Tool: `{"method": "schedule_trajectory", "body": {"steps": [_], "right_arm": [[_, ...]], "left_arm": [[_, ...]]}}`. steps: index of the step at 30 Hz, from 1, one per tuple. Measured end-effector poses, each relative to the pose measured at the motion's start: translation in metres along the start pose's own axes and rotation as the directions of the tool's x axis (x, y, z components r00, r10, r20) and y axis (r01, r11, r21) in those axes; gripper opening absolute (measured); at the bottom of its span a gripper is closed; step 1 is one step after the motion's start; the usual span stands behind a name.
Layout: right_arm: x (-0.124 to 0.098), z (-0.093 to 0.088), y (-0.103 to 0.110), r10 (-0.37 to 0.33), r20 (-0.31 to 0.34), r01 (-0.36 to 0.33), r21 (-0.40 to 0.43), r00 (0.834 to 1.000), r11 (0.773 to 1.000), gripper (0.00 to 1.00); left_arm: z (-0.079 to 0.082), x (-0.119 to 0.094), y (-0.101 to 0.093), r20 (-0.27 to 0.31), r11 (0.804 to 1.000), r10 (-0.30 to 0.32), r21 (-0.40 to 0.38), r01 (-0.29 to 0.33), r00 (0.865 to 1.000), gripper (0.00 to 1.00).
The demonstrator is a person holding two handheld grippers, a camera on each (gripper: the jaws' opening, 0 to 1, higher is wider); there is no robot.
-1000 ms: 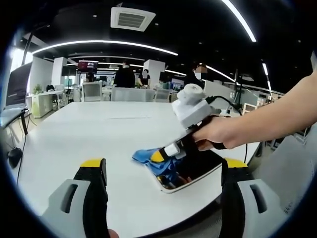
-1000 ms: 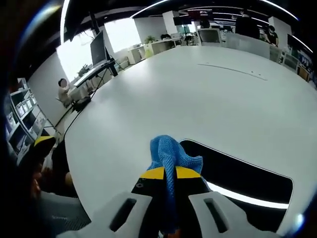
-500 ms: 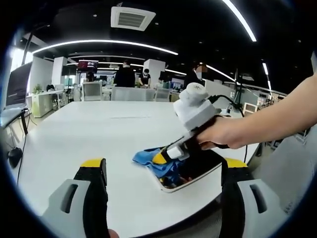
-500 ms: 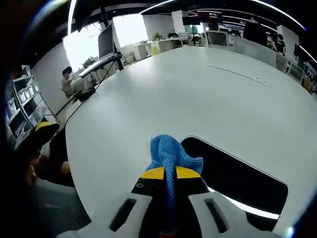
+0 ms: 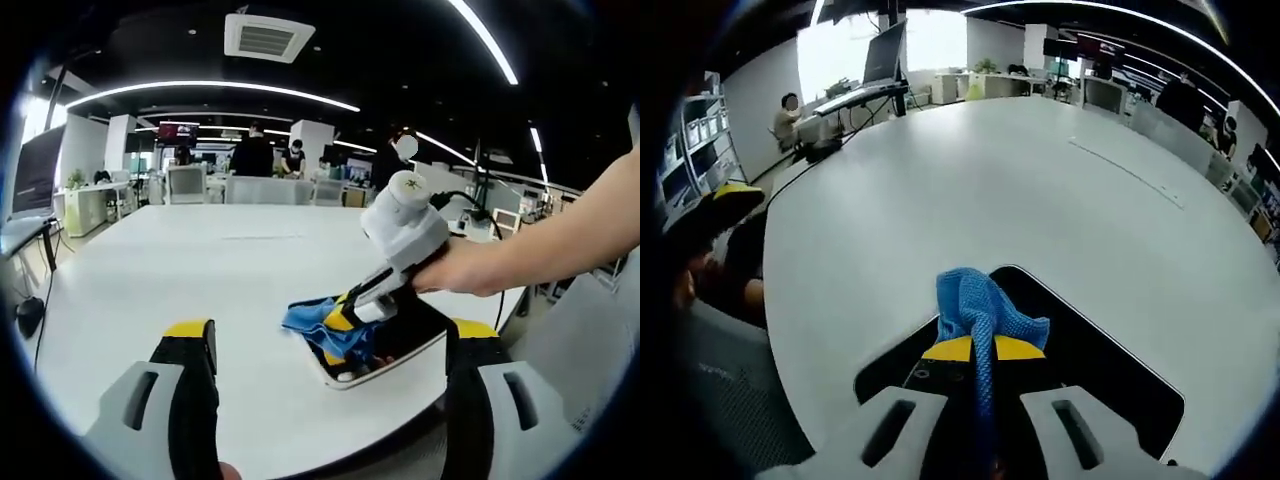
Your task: Wipe the mirror surface with the cleaning cloth until all visible marks leave the cleaned area.
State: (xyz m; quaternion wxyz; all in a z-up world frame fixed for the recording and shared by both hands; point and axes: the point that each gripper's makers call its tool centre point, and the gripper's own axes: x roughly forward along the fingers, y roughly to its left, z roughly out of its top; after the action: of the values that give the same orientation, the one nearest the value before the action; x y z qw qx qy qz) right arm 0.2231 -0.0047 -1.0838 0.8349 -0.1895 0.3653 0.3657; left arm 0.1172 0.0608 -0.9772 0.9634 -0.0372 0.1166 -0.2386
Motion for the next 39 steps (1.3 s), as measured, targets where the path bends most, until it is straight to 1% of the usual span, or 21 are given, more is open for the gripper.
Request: {"method": "schedule_trajectory", "body": {"steps": [7,15,19,27,36,39], "right_arm": [[-0.005,-0.006,-0.008,-0.016,0.0,0.016,0.017,1.0,1.0,0.0],[-0.014,-0.017,-0.018,-0.036,-0.006,0.036,0.033,0.999,0.999,0.0],[-0.02,-0.024,-0.026,-0.055,-0.002,0.055,0.046,0.998,0.997,0.0],[-0.031,-0.037,-0.041,-0.084,-0.011,0.084,0.073,0.996,0.994,0.0],[-0.046,-0.054,-0.061,-0.122,-0.015,0.123,0.128,0.992,0.984,0.0],[-0.049,-0.059,-0.065,-0.132,-0.022,0.134,0.129,0.991,0.982,0.0]], "left_arm": [[0.0,0.0,0.0,0.003,1.0,0.0,-0.002,0.0,1.0,0.92],[0.0,0.001,0.0,0.0,1.0,-0.004,-0.004,0.004,1.0,0.91],[-0.001,0.001,0.0,-0.001,1.0,-0.005,-0.005,0.005,1.0,0.9],[-0.001,0.001,0.0,0.0,1.0,-0.004,-0.005,0.004,1.0,0.91],[-0.003,0.001,0.001,-0.015,1.0,0.0,0.002,0.0,1.0,0.91],[-0.003,0.001,0.001,-0.017,1.0,-0.001,0.002,0.001,1.0,0.92]]}}
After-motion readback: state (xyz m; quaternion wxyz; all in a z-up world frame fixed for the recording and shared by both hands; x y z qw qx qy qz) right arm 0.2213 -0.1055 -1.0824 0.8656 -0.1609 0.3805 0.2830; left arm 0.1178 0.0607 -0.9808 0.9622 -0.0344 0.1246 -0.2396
